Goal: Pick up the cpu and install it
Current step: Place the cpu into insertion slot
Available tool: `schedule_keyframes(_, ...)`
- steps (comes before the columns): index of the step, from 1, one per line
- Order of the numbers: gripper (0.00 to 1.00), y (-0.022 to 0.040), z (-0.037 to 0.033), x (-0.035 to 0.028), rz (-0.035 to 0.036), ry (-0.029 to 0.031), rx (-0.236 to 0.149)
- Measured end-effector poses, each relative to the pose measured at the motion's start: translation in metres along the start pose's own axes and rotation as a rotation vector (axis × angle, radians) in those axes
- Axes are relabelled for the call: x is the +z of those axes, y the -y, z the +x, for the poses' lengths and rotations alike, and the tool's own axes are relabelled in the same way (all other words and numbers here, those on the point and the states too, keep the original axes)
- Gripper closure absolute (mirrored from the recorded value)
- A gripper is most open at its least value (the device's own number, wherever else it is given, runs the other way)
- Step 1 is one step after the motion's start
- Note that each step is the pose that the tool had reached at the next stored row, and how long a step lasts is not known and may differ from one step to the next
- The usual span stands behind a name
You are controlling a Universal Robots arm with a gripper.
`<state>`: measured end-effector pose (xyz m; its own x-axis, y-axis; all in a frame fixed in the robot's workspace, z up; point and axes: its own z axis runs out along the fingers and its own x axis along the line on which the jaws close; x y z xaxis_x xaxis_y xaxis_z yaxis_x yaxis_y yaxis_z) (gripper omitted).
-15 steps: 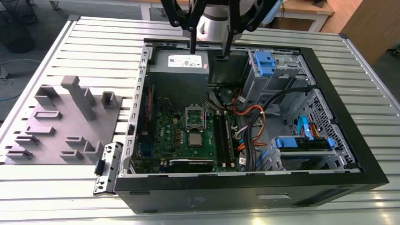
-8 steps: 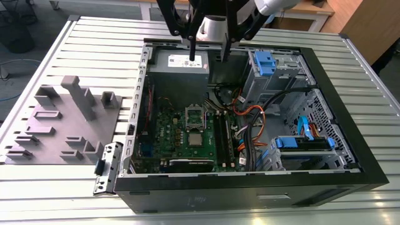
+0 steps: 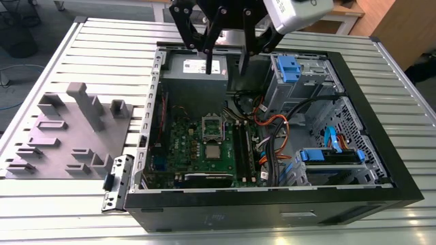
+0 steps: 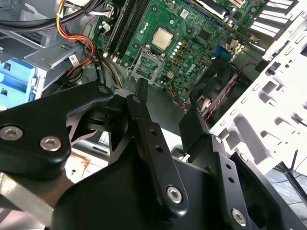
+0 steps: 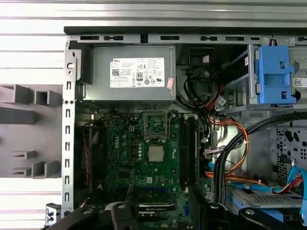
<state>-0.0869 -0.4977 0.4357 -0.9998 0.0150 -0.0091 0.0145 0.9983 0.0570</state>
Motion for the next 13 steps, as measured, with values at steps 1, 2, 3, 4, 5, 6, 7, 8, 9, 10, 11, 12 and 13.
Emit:
schedule_keyframes(1,0.47,0.0001,0.0,0.0018,-0.0001,0.0001,0.0)
schedule_keyframes(2,0.47,0.0002,0.0001,0.0036,-0.0001,0.0,0.0)
schedule_keyframes(3,0.47,0.0003,0.0002,0.0054,-0.0001,0.0,0.0)
schedule_keyframes(4,0.47,0.0004,0.0002,0.0072,-0.0001,0.0,0.0)
schedule_keyframes(5,0.47,0.0005,0.0003,0.009,0.0,0.0,0.0)
schedule_keyframes(6,0.47,0.0007,0.0003,0.011,0.0,0.0,0.0)
schedule_keyframes(7,0.47,0.0007,0.0004,0.0127,0.0001,0.0,0.0)
schedule_keyframes(8,0.47,0.0008,0.0004,0.0145,-0.0001,0.0,0.0)
schedule_keyframes(9,0.47,0.0009,0.0005,0.0163,0.0,0.0,0.0)
schedule_keyframes(10,0.47,0.001,0.0006,0.0181,0.0,0.0,0.0)
schedule_keyframes(11,0.47,0.0012,0.0007,0.0199,-0.0001,0.0,0.0)
schedule_keyframes(12,0.47,0.0013,0.0007,0.0219,-0.0001,0.0001,0.0)
schedule_keyframes(13,0.47,0.0014,0.0008,0.0236,0.0,0.0,0.0)
